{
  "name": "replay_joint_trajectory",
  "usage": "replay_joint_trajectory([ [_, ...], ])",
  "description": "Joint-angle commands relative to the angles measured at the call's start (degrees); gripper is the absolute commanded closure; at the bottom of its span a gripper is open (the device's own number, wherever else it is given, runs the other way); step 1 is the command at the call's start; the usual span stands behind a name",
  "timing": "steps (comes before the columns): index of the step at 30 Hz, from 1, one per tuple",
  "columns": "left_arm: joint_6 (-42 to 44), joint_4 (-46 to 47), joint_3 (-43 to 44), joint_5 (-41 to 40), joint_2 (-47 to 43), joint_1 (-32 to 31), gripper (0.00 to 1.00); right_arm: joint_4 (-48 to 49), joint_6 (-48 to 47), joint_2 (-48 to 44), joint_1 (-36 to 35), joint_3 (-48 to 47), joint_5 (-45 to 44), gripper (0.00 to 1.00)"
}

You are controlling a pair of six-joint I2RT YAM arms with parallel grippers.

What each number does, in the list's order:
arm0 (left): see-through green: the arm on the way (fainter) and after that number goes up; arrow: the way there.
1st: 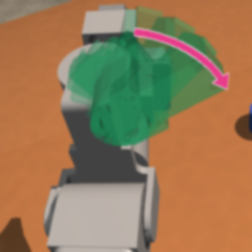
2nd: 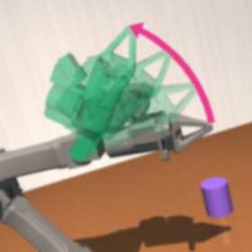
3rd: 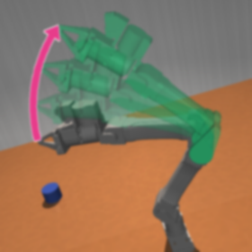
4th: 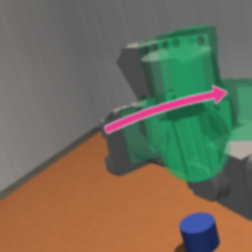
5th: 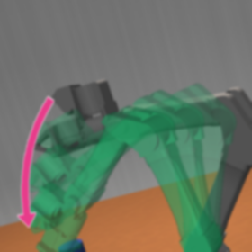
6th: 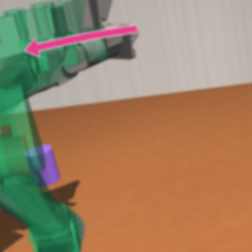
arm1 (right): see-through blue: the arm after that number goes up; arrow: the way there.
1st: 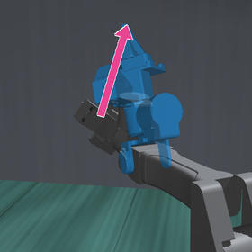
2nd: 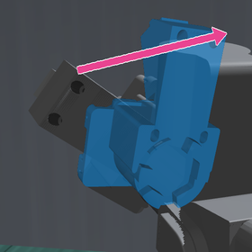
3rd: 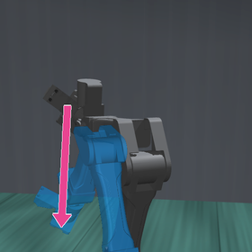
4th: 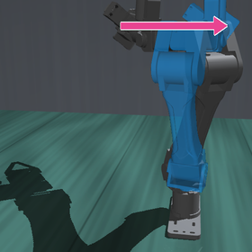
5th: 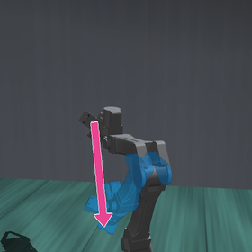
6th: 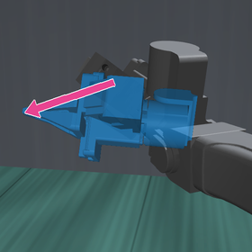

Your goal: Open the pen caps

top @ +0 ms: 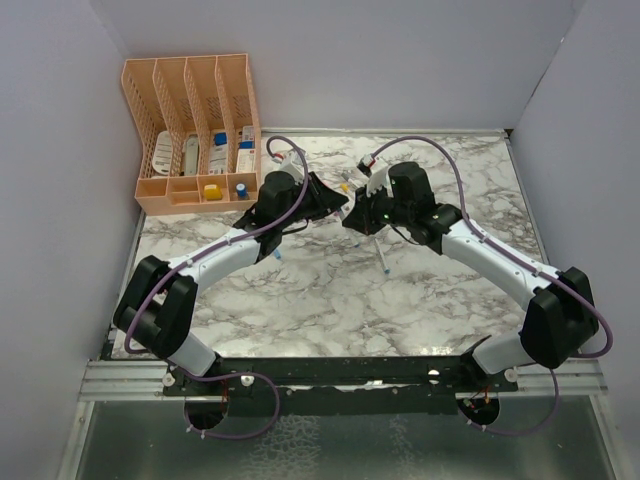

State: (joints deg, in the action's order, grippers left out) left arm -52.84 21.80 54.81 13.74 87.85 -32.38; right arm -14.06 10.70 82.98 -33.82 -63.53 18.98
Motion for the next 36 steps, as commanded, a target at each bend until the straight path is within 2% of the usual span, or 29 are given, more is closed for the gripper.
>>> replay_joint_trajectory([
  [1,0.1,1.7,-0.1,0.6,-1.2,-0.3,1.00,2.2,0.1,-0.1,-0.4,0.1,-1.4,0.99],
  [5,0.1,1.8,0.0,1.1,-1.0,-0.4,1.00,2.8,0.7,-0.7,-0.5,0.4,-2.4,0.99],
  [6,-0.1,1.9,-0.1,1.1,-1.1,-0.3,1.00,3.1,0.9,-0.7,-0.4,0.4,-2.4,0.92],
  [8,-0.2,1.9,-0.4,0.9,-1.4,-0.3,1.00,2.7,0.9,-0.2,-0.4,-0.1,-1.8,0.58],
  [11,-0.2,1.9,-0.2,0.9,-1.7,-0.3,1.00,1.4,0.7,1.2,-0.5,-1.4,-1.4,0.43],
  [14,-0.4,1.9,0.1,1.0,-1.9,-0.4,1.00,1.6,0.9,2.1,-0.4,-1.6,-1.1,0.41],
  [17,-0.5,1.9,0.3,1.3,-2.0,-0.4,1.00,2.2,1.0,2.5,-0.5,-1.6,-0.8,0.43],
  [21,-0.6,1.9,0.3,1.3,-2.0,-0.6,1.00,2.6,1.0,3.0,-0.4,-1.9,-0.5,0.53],
  [27,-0.5,1.9,-0.3,0.9,-2.1,-0.8,1.00,3.0,0.9,3.5,-0.4,-2.9,-0.3,0.77],
  [30,-0.4,1.9,-0.5,0.3,-2.1,-0.9,1.00,2.7,0.9,3.7,-0.4,-3.1,-0.4,0.98],
  [33,-0.1,1.0,-0.3,-3.4,-2.2,-0.3,1.00,2.1,0.9,3.0,-0.5,-2.3,-0.2,0.98],
  [36,-1.0,0.3,2.1,-5.0,-1.3,3.3,1.00,1.1,1.3,0.9,-0.5,0.2,0.4,0.99],
])
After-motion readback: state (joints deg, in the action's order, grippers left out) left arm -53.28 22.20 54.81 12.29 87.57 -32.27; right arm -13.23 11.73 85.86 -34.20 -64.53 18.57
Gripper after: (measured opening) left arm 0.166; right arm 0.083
